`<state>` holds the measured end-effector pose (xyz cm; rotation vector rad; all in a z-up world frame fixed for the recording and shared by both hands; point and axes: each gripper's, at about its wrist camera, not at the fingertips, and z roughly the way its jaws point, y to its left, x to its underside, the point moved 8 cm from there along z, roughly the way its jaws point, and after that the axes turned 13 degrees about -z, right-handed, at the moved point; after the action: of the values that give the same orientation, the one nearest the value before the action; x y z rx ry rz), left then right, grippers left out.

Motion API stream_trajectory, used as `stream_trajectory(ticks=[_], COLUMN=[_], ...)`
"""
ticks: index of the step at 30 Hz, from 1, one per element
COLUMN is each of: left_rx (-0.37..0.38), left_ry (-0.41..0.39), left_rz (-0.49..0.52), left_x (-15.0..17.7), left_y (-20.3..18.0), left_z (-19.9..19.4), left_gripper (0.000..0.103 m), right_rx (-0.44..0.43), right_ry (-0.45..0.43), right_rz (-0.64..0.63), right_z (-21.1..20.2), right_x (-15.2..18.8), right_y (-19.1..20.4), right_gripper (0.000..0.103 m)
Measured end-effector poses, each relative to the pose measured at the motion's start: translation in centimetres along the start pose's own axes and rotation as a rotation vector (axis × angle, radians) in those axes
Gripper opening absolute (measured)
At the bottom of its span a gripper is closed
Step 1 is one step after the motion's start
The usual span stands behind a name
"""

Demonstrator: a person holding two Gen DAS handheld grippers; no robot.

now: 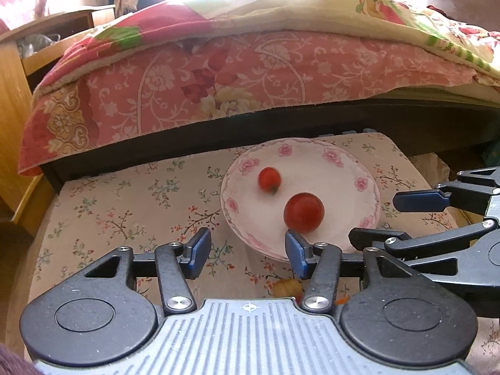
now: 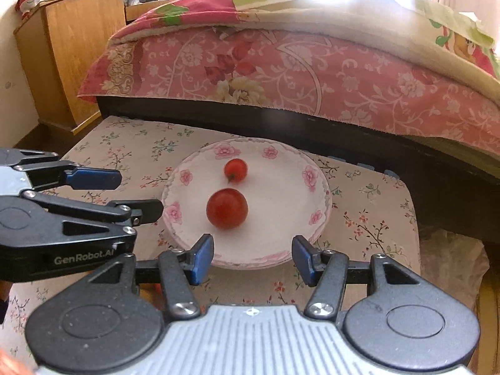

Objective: Organize fruits
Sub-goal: 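Withdraw both tools from the plate back toward the fruit cluster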

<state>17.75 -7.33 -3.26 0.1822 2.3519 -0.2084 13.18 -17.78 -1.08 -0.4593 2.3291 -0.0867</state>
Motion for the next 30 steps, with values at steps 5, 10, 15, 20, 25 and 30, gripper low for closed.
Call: stream_trajectory(ticks=[5, 10, 15, 20, 25, 30], left_rx=[0.005, 0.006, 0.011, 0.015, 0.020, 0.028], left_ry=[0.001, 0.003, 0.014, 0.030, 0.055, 0.075], left_rz=[0.005, 0.006, 0.007, 0.014, 0.025, 0.048], left_x=[0.8, 1.5, 2.6, 3.9, 5.5, 7.2], left_y=[0.1, 0.0, 0.3, 0.7, 1.1, 1.6], left_z=[-1.0, -1.8, -2.7, -3.4, -3.8, -4.5], left_gripper=[0.062, 0.062, 0.062, 0.062, 0.062, 0.063], right_rx=[-0.008, -0.007, -0.016, -0.038, -0.063, -0.092], right_ry=[-0.005, -0.004, 0.001, 0.020, 0.040, 0.058], right_rz=[-0.007, -0.019, -0.022, -0.027, -0.035, -0.041], right_z=[-1.2, -1.9, -2.5, -2.9, -3.1, -3.3], right_x=[0.3, 0.9, 1.6, 2.8, 4.0, 5.1], right_y=[0.5, 1.2, 1.9, 2.9, 4.1, 5.2], right_gripper=[0.057, 0.057, 0.057, 0.057, 0.057, 0.057])
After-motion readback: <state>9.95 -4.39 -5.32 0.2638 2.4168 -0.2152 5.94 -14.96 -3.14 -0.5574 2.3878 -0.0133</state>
